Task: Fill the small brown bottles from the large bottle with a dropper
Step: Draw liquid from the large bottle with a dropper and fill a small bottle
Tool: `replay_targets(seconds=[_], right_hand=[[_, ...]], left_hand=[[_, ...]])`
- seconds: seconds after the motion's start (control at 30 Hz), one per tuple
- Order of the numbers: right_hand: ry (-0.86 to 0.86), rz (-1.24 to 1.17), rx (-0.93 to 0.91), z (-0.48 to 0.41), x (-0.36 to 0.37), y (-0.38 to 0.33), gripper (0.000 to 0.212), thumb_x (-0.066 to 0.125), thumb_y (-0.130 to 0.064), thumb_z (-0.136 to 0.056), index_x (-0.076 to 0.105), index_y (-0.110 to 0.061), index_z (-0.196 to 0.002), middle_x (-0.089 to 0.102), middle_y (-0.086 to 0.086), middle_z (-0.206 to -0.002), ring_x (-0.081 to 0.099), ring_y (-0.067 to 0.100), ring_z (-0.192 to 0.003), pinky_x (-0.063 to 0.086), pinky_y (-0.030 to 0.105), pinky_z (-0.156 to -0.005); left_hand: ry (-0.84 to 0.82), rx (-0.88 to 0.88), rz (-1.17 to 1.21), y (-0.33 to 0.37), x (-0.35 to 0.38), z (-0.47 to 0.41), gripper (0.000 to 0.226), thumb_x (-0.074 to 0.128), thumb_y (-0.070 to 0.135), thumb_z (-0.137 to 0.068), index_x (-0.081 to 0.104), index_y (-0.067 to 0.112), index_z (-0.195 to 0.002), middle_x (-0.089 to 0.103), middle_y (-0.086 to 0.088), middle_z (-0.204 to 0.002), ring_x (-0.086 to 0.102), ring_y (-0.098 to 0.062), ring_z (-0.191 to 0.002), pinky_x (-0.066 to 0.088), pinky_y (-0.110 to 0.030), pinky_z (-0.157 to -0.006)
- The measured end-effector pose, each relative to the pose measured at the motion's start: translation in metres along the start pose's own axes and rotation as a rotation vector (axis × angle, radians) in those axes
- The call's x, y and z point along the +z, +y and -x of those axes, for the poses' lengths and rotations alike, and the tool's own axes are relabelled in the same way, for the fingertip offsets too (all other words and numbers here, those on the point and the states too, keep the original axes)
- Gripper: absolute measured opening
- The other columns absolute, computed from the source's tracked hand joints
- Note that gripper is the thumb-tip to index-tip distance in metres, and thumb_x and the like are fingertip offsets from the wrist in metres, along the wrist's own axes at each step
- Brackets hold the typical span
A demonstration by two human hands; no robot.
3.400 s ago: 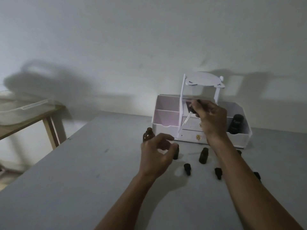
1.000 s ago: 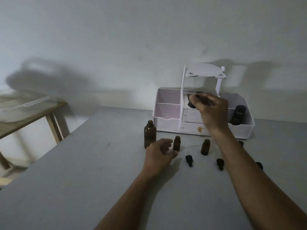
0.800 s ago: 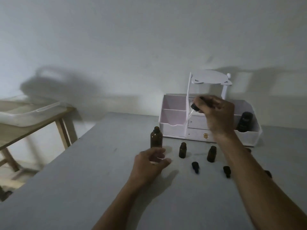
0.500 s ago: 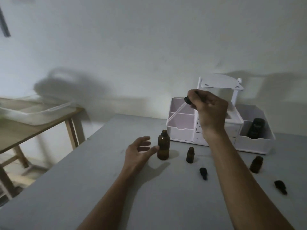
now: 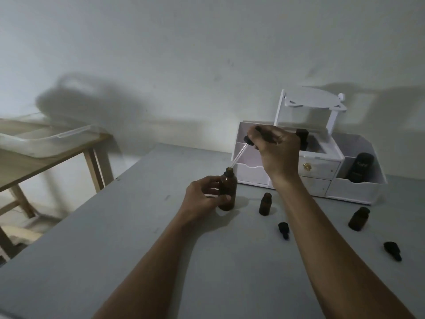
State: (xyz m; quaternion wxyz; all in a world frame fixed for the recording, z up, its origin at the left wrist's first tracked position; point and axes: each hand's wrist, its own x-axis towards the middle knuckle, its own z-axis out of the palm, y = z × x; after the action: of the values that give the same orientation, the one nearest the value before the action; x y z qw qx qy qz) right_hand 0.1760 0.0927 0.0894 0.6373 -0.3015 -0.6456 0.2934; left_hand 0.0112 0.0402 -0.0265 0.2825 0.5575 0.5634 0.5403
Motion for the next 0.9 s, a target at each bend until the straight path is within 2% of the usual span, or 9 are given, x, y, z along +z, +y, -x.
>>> replay_targets(seconds=[0.2, 0.37, 0.47, 0.57, 0.67, 0.77, 0.9], right_hand=[[-0.115, 0.083, 0.01, 0.006, 0.009, 0.009, 0.003, 0.073, -0.023, -0.087, 0.074, -0.022, -0.09, 0.071, -0.016, -0.077, 0.067, -0.009, -0.074, 0.046, 0.001, -0.069], [-0.225, 0.116, 0.068, 0.013, 0.016, 0.024, 0.012, 0.073, -0.019, -0.087, 0.076, -0.01, -0.095, 0.073, -0.009, -0.08, 0.069, -0.007, -0.071, 0.047, 0.002, -0.067], [-0.256, 0.163, 0.068, 0.016, 0.016, 0.032, 0.01, 0.073, -0.018, -0.087, 0.077, -0.012, -0.094, 0.072, -0.011, -0.08, 0.068, -0.008, -0.073, 0.046, 0.001, -0.067], [-0.282, 0.212, 0.08, 0.017, 0.016, 0.04, 0.011, 0.074, -0.021, -0.086, 0.077, -0.014, -0.094, 0.073, -0.008, -0.083, 0.067, -0.008, -0.074, 0.046, 0.0, -0.067], [-0.303, 0.247, 0.09, 0.019, 0.018, 0.045, 0.015, 0.075, -0.024, -0.085, 0.078, -0.013, -0.096, 0.076, -0.003, -0.089, 0.069, 0.001, -0.081, 0.049, 0.004, -0.07], [-0.316, 0.253, 0.097, 0.021, 0.02, 0.046, 0.016, 0.075, -0.023, -0.085, 0.078, -0.012, -0.097, 0.076, -0.001, -0.09, 0.071, 0.007, -0.083, 0.05, 0.005, -0.073], [-0.307, 0.262, 0.081, 0.023, 0.021, 0.046, 0.016, 0.075, -0.022, -0.085, 0.078, -0.011, -0.096, 0.076, -0.002, -0.088, 0.07, 0.005, -0.081, 0.047, -0.001, -0.069]], left_hand=[[-0.001, -0.018, 0.014, -0.002, 0.0, 0.0, 0.048, 0.081, 0.014, -0.073, 0.07, 0.032, -0.116, 0.075, 0.007, -0.102, 0.072, -0.008, -0.092, 0.056, -0.024, -0.08], [-0.011, -0.004, 0.014, -0.001, -0.002, 0.0, 0.048, 0.081, 0.012, -0.075, 0.07, 0.027, -0.12, 0.075, 0.006, -0.104, 0.071, -0.007, -0.093, 0.056, -0.02, -0.078], [-0.012, -0.002, 0.009, -0.001, -0.003, 0.0, 0.047, 0.081, 0.011, -0.076, 0.069, 0.027, -0.119, 0.075, 0.008, -0.104, 0.071, -0.002, -0.091, 0.054, -0.016, -0.076], [-0.011, -0.007, 0.015, -0.001, -0.003, -0.001, 0.047, 0.081, 0.011, -0.076, 0.069, 0.027, -0.118, 0.075, 0.008, -0.104, 0.071, -0.004, -0.092, 0.055, -0.019, -0.076], [-0.002, -0.019, 0.026, 0.001, 0.0, 0.001, 0.049, 0.08, 0.012, -0.076, 0.069, 0.023, -0.122, 0.074, 0.005, -0.106, 0.071, -0.01, -0.095, 0.057, -0.025, -0.081], [0.002, -0.025, 0.03, 0.001, 0.001, 0.001, 0.047, 0.08, 0.014, -0.076, 0.069, 0.028, -0.119, 0.074, 0.008, -0.104, 0.07, -0.007, -0.094, 0.056, -0.023, -0.078], [0.008, -0.025, 0.024, 0.0, 0.001, 0.0, 0.048, 0.08, 0.014, -0.076, 0.069, 0.024, -0.121, 0.074, 0.005, -0.106, 0.07, -0.009, -0.095, 0.057, -0.025, -0.079]])
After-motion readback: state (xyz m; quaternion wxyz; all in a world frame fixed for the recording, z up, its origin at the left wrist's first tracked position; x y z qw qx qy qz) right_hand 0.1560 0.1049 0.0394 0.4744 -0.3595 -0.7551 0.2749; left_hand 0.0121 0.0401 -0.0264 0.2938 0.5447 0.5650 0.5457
